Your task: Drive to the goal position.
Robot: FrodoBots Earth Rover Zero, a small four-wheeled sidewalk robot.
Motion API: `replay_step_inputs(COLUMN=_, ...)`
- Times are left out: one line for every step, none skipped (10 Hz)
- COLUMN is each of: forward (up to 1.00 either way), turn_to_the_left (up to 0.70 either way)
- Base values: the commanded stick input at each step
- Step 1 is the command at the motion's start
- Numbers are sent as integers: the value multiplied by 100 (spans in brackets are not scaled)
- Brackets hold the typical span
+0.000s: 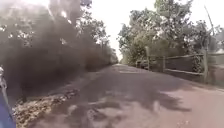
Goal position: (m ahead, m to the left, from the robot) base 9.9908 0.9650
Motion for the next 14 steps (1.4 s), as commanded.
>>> replay_step_inputs(forward=70, turn_to_the_left=0)
replay_step_inputs(forward=70, turn_to_the_left=0)
replay_step_inputs(forward=70, turn_to_the_left=0)
replay_step_inputs(forward=70, turn_to_the_left=0)
replay_step_inputs(forward=70, turn_to_the_left=0)
replay_step_inputs(forward=70, turn_to_the_left=0)
replay_step_inputs(forward=70, turn_to_the_left=0)
replay_step_inputs(forward=70, turn_to_the_left=0)
replay_step_inputs(forward=70, turn_to_the_left=0)
replay_step_inputs(forward=70, turn_to_the_left=0)
replay_step_inputs(forward=70, turn_to_the_left=0)
replay_step_inputs(forward=70, turn_to_the_left=0)
replay_step_inputs(forward=70, turn_to_the_left=0)
replay_step_inputs(forward=70, turn_to_the_left=0)
